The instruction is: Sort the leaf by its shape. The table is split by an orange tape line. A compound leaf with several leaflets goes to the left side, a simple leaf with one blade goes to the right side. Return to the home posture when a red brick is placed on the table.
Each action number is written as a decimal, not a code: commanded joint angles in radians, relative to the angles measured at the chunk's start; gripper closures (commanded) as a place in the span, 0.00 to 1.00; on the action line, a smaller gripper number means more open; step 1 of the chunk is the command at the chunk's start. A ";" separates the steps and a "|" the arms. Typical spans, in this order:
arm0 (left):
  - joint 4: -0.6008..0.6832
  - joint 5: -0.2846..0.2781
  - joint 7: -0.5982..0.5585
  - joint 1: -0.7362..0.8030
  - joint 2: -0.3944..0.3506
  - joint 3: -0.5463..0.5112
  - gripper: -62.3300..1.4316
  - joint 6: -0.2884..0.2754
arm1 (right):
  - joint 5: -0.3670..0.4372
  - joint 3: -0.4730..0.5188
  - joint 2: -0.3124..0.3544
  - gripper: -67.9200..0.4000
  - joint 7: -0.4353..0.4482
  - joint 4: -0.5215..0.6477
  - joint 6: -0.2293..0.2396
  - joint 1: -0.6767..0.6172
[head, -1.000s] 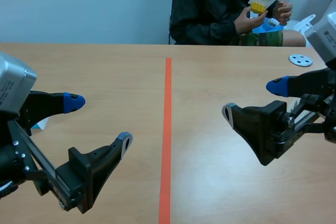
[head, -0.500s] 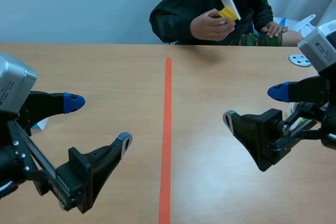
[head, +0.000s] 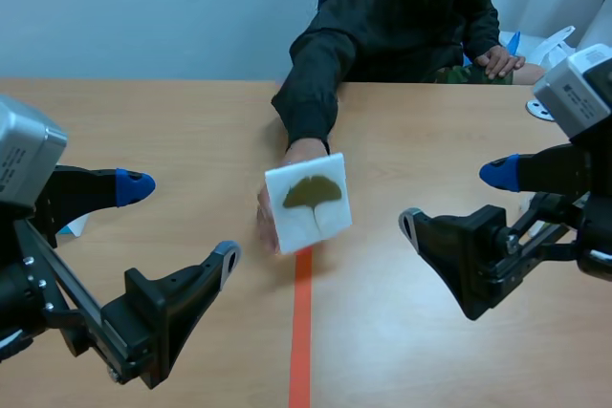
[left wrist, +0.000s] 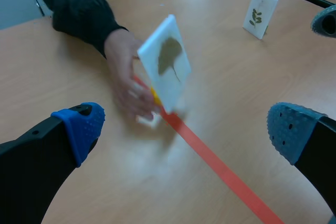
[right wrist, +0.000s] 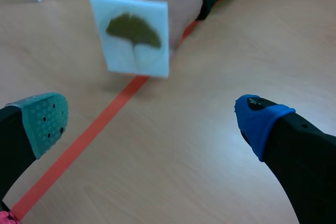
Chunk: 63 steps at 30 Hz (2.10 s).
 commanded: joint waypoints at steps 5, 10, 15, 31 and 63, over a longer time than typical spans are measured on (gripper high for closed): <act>0.004 -0.010 -0.014 -0.005 -0.003 -0.001 0.00 -0.001 | 0.003 0.000 0.011 0.00 0.011 0.003 -0.008 -0.002; 0.004 -0.010 -0.014 -0.005 -0.003 -0.001 0.00 -0.001 | 0.003 0.000 0.011 0.00 0.011 0.003 -0.008 -0.002; 0.004 -0.010 -0.014 -0.005 -0.004 -0.001 0.00 -0.001 | 0.004 0.000 0.011 0.00 0.011 0.003 -0.024 -0.002; 0.004 -0.010 -0.014 -0.005 -0.006 -0.001 0.00 -0.002 | 0.004 0.000 0.011 0.00 0.011 0.003 -0.046 -0.002; -0.244 0.046 -0.051 -0.159 -0.006 0.015 0.00 -0.139 | 0.003 0.000 0.011 0.00 0.011 0.003 -0.046 -0.002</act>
